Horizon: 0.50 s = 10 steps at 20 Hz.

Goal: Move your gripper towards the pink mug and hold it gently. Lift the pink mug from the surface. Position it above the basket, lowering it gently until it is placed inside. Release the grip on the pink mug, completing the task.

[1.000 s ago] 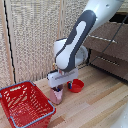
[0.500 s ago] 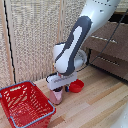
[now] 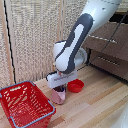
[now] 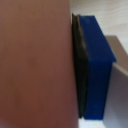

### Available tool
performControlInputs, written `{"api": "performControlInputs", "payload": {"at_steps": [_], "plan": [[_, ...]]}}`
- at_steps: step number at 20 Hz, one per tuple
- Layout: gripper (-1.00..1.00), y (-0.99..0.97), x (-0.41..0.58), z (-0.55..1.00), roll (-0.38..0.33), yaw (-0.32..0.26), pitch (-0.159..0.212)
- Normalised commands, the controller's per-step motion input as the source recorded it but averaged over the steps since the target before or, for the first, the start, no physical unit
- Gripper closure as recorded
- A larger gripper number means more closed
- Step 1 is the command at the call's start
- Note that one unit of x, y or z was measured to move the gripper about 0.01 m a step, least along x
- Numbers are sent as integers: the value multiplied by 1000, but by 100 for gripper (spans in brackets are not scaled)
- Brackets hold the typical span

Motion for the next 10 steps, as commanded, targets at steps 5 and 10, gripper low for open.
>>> {"api": "performControlInputs", "payload": {"at_steps": [5,10], "plan": [[100,-19,136,636,124,0,50],[100,-2,269,713,124,0,83]]}}
